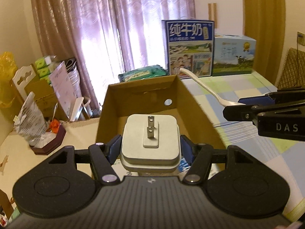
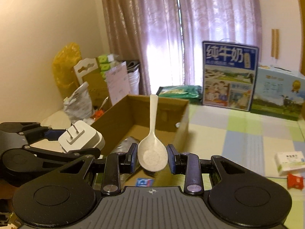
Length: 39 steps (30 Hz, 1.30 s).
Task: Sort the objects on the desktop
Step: 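Open both tools to drop the plug and spoon into the cardboard box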
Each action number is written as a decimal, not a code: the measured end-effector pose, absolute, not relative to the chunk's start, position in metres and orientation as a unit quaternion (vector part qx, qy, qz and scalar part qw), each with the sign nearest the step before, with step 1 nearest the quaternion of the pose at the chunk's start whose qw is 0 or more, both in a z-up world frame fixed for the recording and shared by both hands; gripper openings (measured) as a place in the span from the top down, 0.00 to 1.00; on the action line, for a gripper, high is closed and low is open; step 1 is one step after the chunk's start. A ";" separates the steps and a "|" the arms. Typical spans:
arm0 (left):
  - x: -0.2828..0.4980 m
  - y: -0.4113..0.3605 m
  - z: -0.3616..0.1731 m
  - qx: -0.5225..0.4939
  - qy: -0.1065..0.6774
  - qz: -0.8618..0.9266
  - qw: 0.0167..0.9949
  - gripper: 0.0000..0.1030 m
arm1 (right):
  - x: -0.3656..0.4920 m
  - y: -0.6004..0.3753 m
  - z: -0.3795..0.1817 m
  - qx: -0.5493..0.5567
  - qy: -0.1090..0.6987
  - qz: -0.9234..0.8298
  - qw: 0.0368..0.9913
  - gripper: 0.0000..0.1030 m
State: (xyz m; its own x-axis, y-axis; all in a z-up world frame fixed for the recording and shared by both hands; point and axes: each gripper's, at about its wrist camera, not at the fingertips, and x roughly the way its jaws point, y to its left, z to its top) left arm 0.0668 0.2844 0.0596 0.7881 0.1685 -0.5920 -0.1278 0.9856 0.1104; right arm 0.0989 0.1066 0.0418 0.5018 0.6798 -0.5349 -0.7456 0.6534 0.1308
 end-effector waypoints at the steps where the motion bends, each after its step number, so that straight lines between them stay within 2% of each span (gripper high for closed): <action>1: 0.065 0.288 0.058 0.030 0.316 0.079 0.945 0.41 | 0.098 0.110 0.040 -0.060 0.283 0.414 0.863 0.71; 23: 0.089 0.325 0.033 -0.015 0.329 0.073 0.941 0.41 | 0.116 0.134 0.021 -0.068 0.307 0.403 0.859 0.71; 35: 0.068 0.339 0.033 -0.019 0.325 0.092 0.941 0.40 | 0.120 0.150 0.013 -0.044 0.318 0.422 0.848 0.71; 36: 0.067 0.339 0.033 -0.018 0.325 0.093 0.941 0.40 | 0.122 0.152 0.013 -0.038 0.318 0.428 0.845 0.69; 38: 0.066 0.340 0.033 -0.018 0.326 0.094 0.940 0.40 | 0.124 0.153 0.014 -0.032 0.316 0.425 0.847 0.45; 39: 0.065 0.340 0.033 -0.019 0.327 0.094 0.940 0.39 | 0.124 0.151 0.015 -0.027 0.312 0.423 0.850 0.42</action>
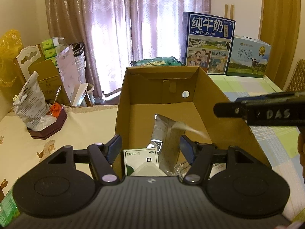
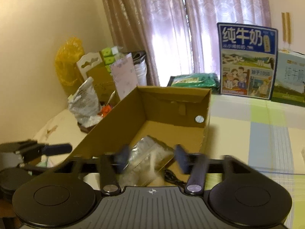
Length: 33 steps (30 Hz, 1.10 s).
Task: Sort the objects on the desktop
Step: 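Open both tools to drop the plug and spoon into the cardboard box, then move both tools back over the table toward the medicine box and red packet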
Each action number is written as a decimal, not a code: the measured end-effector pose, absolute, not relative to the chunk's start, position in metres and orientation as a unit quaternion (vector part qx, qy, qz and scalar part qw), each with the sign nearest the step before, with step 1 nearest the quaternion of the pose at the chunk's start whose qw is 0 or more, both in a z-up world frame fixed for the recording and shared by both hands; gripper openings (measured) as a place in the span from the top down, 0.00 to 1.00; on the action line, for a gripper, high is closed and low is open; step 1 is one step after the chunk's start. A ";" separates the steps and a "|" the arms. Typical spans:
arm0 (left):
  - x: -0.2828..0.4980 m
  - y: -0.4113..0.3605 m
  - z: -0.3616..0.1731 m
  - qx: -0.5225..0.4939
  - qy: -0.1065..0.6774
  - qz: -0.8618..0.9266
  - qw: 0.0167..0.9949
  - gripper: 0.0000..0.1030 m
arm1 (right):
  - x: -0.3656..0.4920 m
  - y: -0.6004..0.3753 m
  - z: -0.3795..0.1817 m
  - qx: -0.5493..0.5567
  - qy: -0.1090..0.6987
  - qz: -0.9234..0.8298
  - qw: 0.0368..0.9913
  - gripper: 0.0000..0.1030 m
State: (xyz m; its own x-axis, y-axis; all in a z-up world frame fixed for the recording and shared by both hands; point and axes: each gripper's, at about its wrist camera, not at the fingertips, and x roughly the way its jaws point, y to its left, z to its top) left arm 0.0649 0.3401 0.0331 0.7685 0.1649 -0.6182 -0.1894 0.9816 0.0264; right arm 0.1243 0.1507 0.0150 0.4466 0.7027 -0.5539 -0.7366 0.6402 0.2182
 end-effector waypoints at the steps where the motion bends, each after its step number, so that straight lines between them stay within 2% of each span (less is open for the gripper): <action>1: 0.064 0.340 0.033 -0.018 0.327 0.095 0.940 0.39 | 0.125 0.148 0.016 -0.024 0.309 0.421 0.852 0.41; 6: 0.061 0.331 0.034 -0.017 0.329 0.093 0.940 0.37 | 0.131 0.120 0.016 -0.003 0.319 0.399 0.860 0.40; 22: 0.062 0.269 0.056 0.012 0.327 0.079 0.942 0.32 | 0.138 -0.004 0.033 0.036 0.322 0.332 0.886 0.26; 28: 0.068 0.234 0.069 0.029 0.318 0.059 0.946 0.27 | 0.142 -0.054 0.038 0.050 0.319 0.301 0.897 0.21; 33: 0.075 0.205 0.076 0.037 0.309 0.035 0.950 0.19 | 0.145 -0.092 0.034 0.047 0.323 0.278 0.903 0.11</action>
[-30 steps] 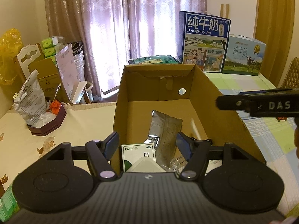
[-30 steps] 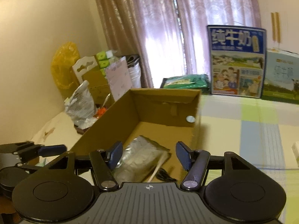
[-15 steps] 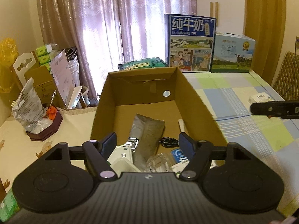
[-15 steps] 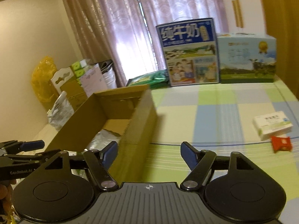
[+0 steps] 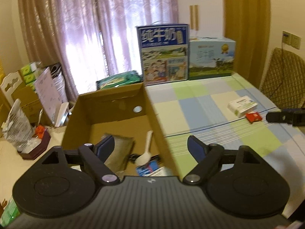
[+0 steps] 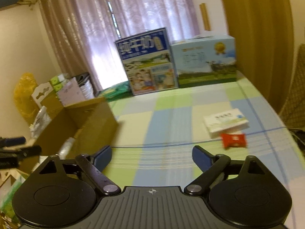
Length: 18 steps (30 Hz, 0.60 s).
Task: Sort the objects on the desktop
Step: 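Move both tools back over the table toward the medicine box and red packet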
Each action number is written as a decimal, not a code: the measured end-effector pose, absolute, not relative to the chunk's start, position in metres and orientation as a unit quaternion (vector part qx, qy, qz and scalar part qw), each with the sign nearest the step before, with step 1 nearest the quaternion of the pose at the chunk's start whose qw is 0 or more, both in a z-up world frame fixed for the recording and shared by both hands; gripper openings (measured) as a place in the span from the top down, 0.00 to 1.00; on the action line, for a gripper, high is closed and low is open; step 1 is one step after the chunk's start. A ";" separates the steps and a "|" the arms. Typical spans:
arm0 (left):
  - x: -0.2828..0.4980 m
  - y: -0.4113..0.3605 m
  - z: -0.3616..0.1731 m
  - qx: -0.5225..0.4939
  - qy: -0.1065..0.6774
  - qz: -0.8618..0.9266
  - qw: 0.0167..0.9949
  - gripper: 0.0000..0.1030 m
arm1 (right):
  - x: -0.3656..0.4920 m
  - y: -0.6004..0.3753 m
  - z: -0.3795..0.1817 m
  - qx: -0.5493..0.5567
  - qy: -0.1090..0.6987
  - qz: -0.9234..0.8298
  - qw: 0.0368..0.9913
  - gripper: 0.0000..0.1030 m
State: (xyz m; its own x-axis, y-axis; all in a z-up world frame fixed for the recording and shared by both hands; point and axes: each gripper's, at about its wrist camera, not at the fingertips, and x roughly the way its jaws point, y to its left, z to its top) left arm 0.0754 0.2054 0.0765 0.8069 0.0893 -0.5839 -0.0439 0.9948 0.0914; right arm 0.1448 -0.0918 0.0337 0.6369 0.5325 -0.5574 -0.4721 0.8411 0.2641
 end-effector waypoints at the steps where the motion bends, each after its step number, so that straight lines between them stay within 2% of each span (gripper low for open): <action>1: 0.077 0.199 0.077 0.038 0.307 0.030 0.951 0.17 | 0.146 -0.100 0.031 0.044 0.324 0.271 0.905 0.08; 9: 0.105 0.141 0.066 0.051 0.311 -0.023 0.949 0.08 | 0.164 -0.169 0.005 0.055 0.345 0.207 0.914 0.04; 18: 0.165 0.078 0.033 0.078 0.336 -0.071 0.936 0.07 | 0.210 -0.206 -0.022 0.054 0.356 0.180 0.915 0.03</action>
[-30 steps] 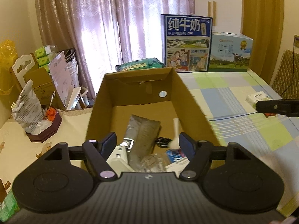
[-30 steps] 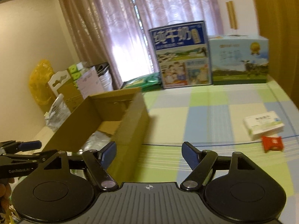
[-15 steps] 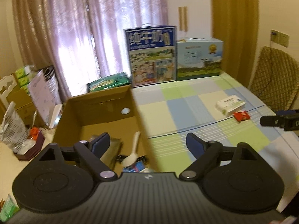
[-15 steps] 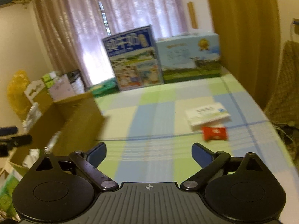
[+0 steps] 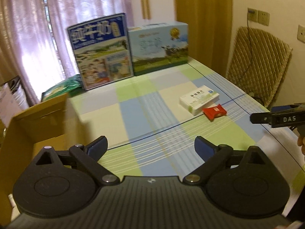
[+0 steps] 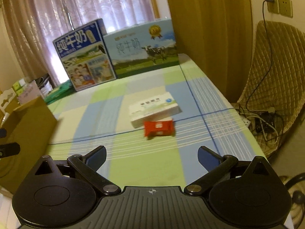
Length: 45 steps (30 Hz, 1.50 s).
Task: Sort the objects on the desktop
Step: 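Move both tools back over the table toward the medicine box and red packet, then grasp the white medicine box with the left tool while the right tool grasps the red packet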
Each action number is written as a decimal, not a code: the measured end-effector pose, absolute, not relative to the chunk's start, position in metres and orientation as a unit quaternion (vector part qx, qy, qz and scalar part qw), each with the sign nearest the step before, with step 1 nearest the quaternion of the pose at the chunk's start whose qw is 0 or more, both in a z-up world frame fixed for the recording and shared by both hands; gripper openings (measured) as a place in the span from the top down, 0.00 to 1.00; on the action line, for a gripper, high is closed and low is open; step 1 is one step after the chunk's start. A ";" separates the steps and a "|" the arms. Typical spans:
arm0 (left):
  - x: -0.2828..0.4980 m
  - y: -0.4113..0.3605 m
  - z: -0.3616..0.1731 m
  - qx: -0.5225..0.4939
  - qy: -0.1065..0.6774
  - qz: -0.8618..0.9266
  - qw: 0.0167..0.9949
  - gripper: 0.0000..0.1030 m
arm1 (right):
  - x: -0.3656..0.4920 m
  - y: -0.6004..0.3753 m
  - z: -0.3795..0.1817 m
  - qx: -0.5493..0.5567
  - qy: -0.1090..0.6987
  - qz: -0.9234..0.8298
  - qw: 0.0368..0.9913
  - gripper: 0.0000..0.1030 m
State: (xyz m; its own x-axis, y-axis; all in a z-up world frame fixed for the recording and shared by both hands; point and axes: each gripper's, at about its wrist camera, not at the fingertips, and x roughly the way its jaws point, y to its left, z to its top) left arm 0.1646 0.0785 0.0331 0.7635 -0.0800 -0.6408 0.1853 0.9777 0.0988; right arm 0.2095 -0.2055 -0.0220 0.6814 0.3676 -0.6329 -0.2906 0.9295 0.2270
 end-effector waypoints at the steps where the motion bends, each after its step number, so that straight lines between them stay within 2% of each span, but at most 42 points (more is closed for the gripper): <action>1: 0.171 0.074 0.030 0.079 0.338 -0.074 0.935 0.07 | 0.215 -0.206 -0.026 0.052 0.358 0.180 0.915 0.03; 13: 0.260 0.045 -0.031 0.084 0.362 -0.093 0.924 0.07 | 0.290 -0.182 -0.078 0.020 0.365 0.202 0.908 0.04; 18: 0.281 0.042 -0.049 0.076 0.368 -0.096 0.922 0.07 | 0.312 -0.168 -0.093 0.006 0.364 0.204 0.909 0.08; 21: 0.288 0.041 -0.058 0.076 0.371 -0.099 0.920 0.07 | 0.320 -0.163 -0.102 -0.002 0.367 0.202 0.908 0.13; 26: 0.297 0.041 -0.067 0.074 0.373 -0.102 0.919 0.07 | 0.328 -0.158 -0.111 -0.017 0.375 0.198 0.905 0.27; 30: 0.304 0.041 -0.070 0.071 0.374 -0.107 0.919 0.07 | 0.329 -0.153 -0.115 -0.036 0.373 0.199 0.905 0.32; 34: 0.310 0.034 -0.072 0.082 0.371 -0.118 0.917 0.07 | 0.330 -0.154 -0.114 -0.040 0.374 0.195 0.906 0.49; 37: 0.315 0.027 -0.072 0.089 0.367 -0.127 0.917 0.07 | 0.331 -0.158 -0.112 -0.046 0.378 0.197 0.903 0.57; 41: 0.321 0.015 -0.072 0.107 0.359 -0.143 0.916 0.07 | 0.333 -0.165 -0.107 -0.049 0.381 0.194 0.903 0.62; 45: 0.332 0.002 -0.074 0.121 0.352 -0.167 0.913 0.07 | 0.333 -0.177 -0.101 -0.049 0.377 0.182 0.907 0.62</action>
